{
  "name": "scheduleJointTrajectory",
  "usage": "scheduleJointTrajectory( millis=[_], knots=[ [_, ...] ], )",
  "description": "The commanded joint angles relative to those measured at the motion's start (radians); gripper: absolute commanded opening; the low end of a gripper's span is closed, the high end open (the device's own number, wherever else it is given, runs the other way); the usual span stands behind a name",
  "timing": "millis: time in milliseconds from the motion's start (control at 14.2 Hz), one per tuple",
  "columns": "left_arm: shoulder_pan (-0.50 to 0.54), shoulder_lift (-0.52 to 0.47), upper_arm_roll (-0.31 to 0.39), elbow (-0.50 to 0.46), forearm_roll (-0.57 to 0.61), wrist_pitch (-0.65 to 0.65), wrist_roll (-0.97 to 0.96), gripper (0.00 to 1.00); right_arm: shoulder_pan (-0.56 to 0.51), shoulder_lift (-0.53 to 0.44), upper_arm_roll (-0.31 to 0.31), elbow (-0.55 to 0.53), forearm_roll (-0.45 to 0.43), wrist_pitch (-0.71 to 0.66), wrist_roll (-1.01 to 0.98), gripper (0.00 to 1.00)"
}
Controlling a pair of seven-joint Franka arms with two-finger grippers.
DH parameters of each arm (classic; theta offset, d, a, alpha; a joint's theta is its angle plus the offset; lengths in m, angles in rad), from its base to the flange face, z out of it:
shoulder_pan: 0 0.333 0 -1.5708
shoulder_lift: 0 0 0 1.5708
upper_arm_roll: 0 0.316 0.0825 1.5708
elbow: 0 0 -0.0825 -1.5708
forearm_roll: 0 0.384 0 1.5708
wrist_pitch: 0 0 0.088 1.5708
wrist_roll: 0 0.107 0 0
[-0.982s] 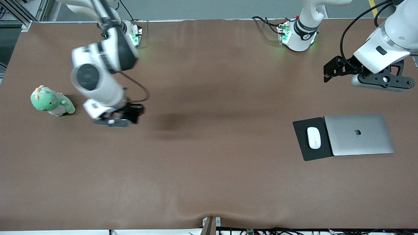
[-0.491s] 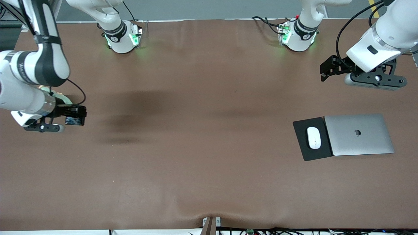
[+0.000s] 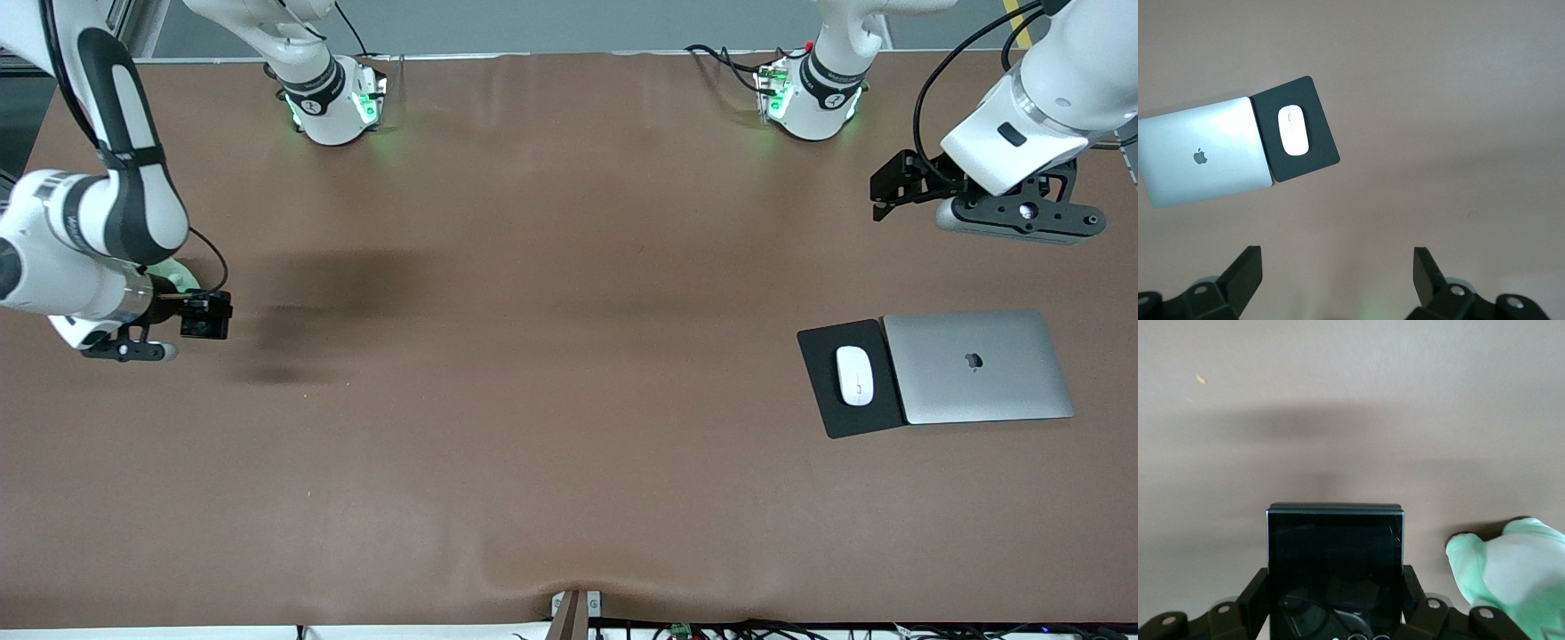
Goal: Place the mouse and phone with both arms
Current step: 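Lower the phone beside the plush and open the right gripper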
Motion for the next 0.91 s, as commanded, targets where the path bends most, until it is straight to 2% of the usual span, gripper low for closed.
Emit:
scheduleJointTrajectory(
  millis=[0, 281, 632, 702, 842],
  knots=[
    [0.013, -0.022, -0.015, -0.021, 0.018, 0.015, 0.0, 1.0, -0.072, 0.025, 0.024, -0.041, -0.005, 0.06, -0.086, 0.0],
    [0.018, -0.019, -0.01, -0.012, 0.018, 0.017, 0.0, 1.0, -0.081, 0.037, 0.024, -0.126, 0.0, 0.188, -0.103, 0.0],
    [0.022, -0.018, -0.007, -0.012, 0.007, 0.015, -0.011, 1.0, -0.09, 0.039, 0.024, -0.168, 0.0, 0.216, -0.113, 0.0],
    [0.024, -0.019, -0.004, -0.01, 0.007, 0.015, -0.009, 1.0, -0.104, 0.039, 0.024, -0.194, 0.0, 0.253, -0.147, 0.01],
    [0.05, -0.016, -0.004, 0.005, 0.003, 0.017, -0.009, 1.0, -0.115, 0.037, 0.022, -0.225, 0.0, 0.296, -0.181, 0.13]
  ],
)
